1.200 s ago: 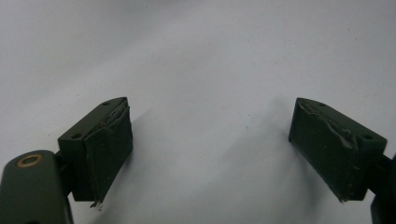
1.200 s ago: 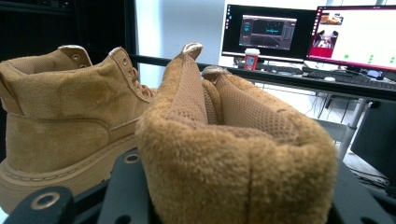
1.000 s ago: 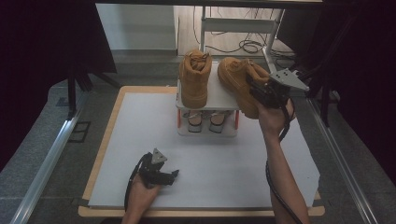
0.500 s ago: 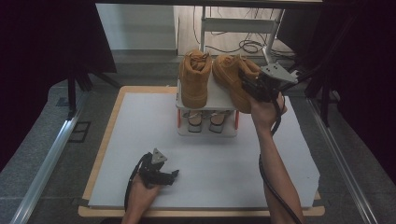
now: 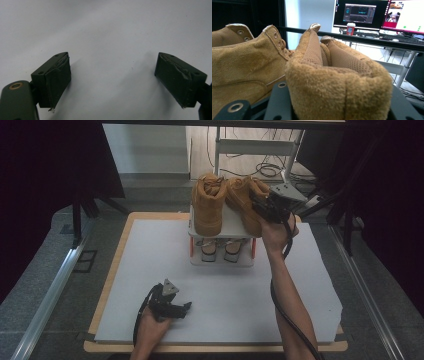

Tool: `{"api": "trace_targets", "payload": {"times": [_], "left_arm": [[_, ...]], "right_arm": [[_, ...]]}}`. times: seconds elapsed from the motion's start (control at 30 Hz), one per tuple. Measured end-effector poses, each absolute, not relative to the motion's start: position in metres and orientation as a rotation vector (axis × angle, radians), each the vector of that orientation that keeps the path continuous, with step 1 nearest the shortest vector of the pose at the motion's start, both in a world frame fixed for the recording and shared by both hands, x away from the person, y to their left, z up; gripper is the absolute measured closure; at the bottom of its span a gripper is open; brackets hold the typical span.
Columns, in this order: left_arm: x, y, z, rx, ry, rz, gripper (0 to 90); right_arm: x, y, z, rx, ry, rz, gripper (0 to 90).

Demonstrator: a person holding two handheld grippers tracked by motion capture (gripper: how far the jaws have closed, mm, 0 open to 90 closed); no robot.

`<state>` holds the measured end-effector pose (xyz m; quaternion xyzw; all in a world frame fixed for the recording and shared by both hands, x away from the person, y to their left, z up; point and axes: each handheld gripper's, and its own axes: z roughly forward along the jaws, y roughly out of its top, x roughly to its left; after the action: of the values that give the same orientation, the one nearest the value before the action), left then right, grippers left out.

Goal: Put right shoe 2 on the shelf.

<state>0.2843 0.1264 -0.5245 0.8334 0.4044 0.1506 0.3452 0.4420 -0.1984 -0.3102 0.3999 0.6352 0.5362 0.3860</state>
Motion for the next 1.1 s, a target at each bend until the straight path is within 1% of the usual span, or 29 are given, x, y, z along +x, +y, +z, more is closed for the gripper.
{"api": "trace_targets", "payload": {"times": [0.3, 0.43, 0.53, 0.67, 0.8, 1.0, 1.1], "left_arm": [[0.284, 0.127, -0.524, 2.169, 1.048, 0.390, 13.3], [0.284, 0.127, -0.524, 2.170, 1.046, 0.391, 13.3], [0.284, 0.127, -0.524, 2.170, 1.047, 0.391, 13.3], [0.284, 0.127, -0.524, 2.170, 1.047, 0.391, 13.3], [0.284, 0.127, -0.524, 2.171, 1.045, 0.393, 13.3], [0.284, 0.127, -0.524, 2.172, 1.044, 0.393, 13.3], [0.284, 0.127, -0.524, 2.172, 1.044, 0.393, 13.3]], "right_arm": [[0.449, -0.193, -0.311, 1.021, 1.613, 1.364, 52.6], [0.449, -0.191, -0.314, 1.009, 1.609, 1.362, 49.9], [0.449, -0.191, -0.315, 1.010, 1.614, 1.361, 44.0], [0.447, -0.189, -0.318, 0.991, 1.639, 1.327, 33.0], [0.447, -0.189, -0.320, 0.983, 1.638, 1.319, 25.2], [0.449, -0.188, -0.319, 1.002, 1.641, 1.313, 15.9], [0.449, -0.187, -0.320, 1.011, 1.637, 1.306, 14.2]]}}
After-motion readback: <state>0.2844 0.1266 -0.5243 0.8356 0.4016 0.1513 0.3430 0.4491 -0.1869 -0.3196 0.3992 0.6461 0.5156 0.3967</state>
